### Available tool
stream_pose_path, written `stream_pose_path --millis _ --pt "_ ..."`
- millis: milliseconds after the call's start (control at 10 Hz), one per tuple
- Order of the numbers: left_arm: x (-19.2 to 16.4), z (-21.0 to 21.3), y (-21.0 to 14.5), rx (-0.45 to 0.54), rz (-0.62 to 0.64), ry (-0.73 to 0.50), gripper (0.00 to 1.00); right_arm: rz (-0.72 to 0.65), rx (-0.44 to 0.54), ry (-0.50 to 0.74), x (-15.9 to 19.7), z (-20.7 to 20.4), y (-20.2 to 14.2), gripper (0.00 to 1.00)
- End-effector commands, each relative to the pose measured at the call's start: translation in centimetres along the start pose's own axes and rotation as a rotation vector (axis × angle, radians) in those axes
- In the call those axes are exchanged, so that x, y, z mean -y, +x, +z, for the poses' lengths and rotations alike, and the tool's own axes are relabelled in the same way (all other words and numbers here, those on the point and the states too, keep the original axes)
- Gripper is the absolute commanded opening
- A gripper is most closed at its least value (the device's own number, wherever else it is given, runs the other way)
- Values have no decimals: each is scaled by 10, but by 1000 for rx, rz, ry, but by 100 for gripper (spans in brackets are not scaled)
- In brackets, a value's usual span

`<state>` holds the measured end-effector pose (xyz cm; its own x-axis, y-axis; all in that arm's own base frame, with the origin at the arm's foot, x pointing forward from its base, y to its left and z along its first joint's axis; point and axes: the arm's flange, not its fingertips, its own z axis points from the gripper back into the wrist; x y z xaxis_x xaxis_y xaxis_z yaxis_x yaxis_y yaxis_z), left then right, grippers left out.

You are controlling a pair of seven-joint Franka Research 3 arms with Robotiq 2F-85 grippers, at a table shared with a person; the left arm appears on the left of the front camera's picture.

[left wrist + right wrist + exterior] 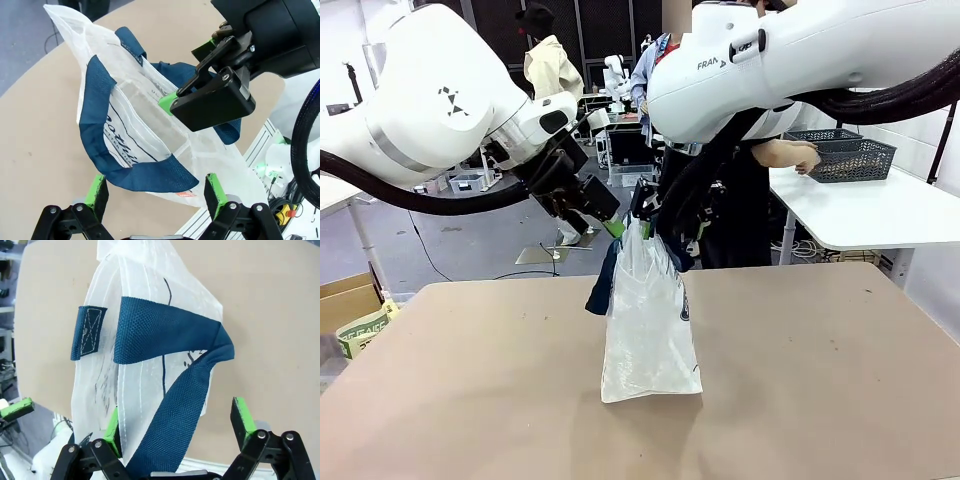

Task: Transfer purchased items from the store into the shopping bag.
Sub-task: Open the Reusable shopping bag in the center of the table.

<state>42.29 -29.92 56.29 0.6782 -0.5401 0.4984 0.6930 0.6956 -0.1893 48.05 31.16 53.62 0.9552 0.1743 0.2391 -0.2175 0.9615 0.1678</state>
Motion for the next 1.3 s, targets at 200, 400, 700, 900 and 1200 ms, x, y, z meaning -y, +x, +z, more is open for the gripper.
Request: stream_pose_path --millis 200,400,700,900,1200 --pt "9 -6 5 -113 211 34 100 13 49 45 9 -3 3 100" --pt "13 -4 10 -105 363 71 100 13 38 57 11 -7 3 100" --pt "13 -2 21 -83 414 58 100 15 27 57 12 -11 1 100" --pt "13 -5 27 -89 427 52 100 11 23 69 13 -15 1 100" --pt "5 -24 27 -141 458 50 100 -3 28 76 13 -14 2 100"
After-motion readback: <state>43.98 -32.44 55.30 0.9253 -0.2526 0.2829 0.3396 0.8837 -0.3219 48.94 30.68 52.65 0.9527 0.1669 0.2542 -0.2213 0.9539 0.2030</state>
